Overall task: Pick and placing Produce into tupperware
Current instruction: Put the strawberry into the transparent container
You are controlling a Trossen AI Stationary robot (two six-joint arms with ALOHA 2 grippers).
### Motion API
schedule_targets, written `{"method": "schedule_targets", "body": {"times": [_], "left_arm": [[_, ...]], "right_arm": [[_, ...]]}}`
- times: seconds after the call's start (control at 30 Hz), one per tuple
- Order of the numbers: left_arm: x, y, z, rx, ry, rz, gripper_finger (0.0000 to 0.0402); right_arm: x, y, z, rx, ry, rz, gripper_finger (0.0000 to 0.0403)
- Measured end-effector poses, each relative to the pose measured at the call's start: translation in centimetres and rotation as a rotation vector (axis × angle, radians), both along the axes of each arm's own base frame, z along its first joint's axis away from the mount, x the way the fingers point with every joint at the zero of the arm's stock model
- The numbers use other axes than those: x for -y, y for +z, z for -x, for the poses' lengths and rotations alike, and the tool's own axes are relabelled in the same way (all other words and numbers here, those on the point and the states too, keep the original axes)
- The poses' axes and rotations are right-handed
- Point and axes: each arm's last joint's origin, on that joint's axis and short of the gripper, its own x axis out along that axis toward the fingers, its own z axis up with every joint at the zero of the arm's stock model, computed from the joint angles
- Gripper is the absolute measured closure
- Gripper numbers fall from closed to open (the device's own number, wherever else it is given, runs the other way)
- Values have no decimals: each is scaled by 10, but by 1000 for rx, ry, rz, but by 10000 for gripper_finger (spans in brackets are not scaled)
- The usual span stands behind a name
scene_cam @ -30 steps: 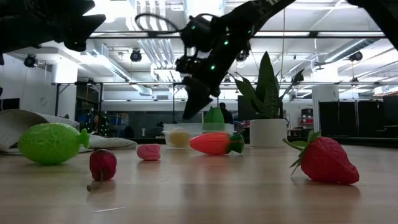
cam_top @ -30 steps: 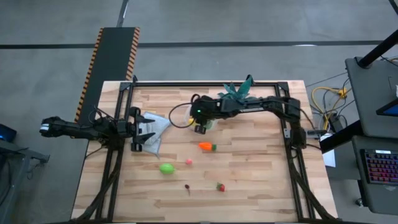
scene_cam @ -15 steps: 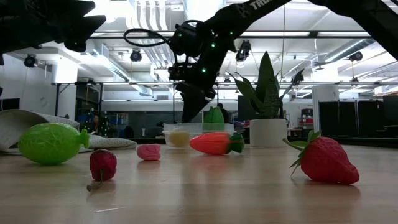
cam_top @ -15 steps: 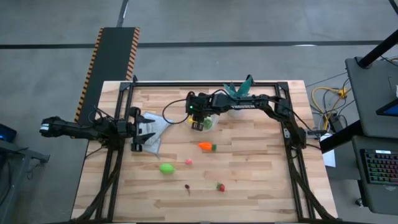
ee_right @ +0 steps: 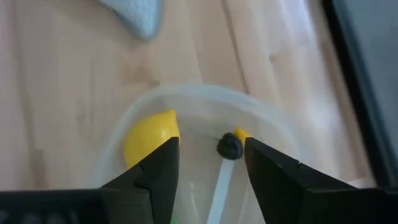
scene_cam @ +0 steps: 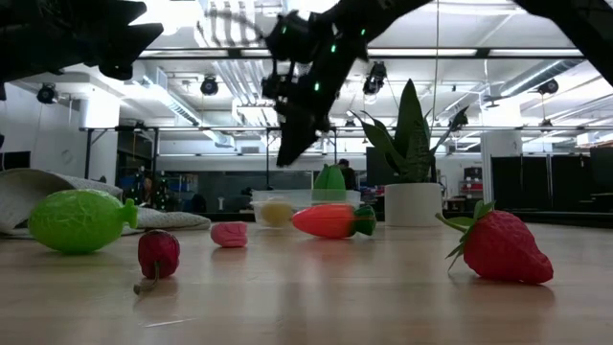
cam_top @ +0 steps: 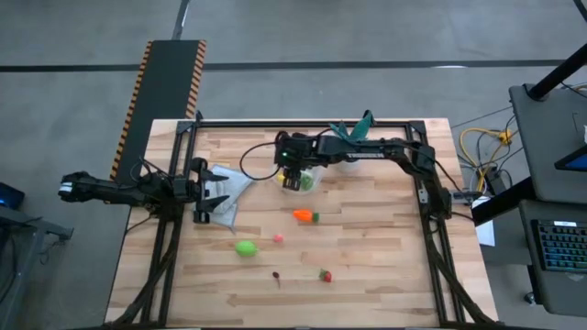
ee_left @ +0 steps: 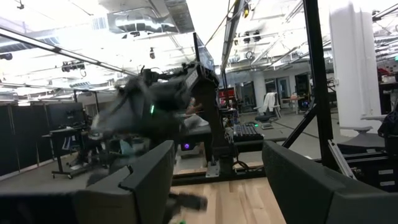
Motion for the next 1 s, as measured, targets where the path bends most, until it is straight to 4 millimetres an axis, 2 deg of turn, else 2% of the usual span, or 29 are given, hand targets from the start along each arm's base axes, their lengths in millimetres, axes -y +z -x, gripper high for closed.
{"method": "schedule_targets", "body": {"times": [0.2, 0.43, 0.53, 0.73, 0.87, 1.0], "left_arm": [[0, 0, 0, 0, 0, 0, 171], [0, 0, 0, 0, 0, 1, 171], [0, 0, 0, -1, -1, 0, 171], [0, 0, 0, -1, 0, 0, 171], [0, -1, 0, -3, 0, 0, 171], [0, -1, 0, -2, 0, 0, 171]], "right_arm": [[-30, 57, 22, 73, 71, 13, 252], [-90, 134, 84, 133, 208, 18, 271], [-116, 151, 113, 170, 265, 1, 276], [-155, 162, 162, 243, 277, -116, 276], [-177, 155, 183, 252, 233, -141, 276], [-198, 138, 195, 223, 215, -189, 276]]}}
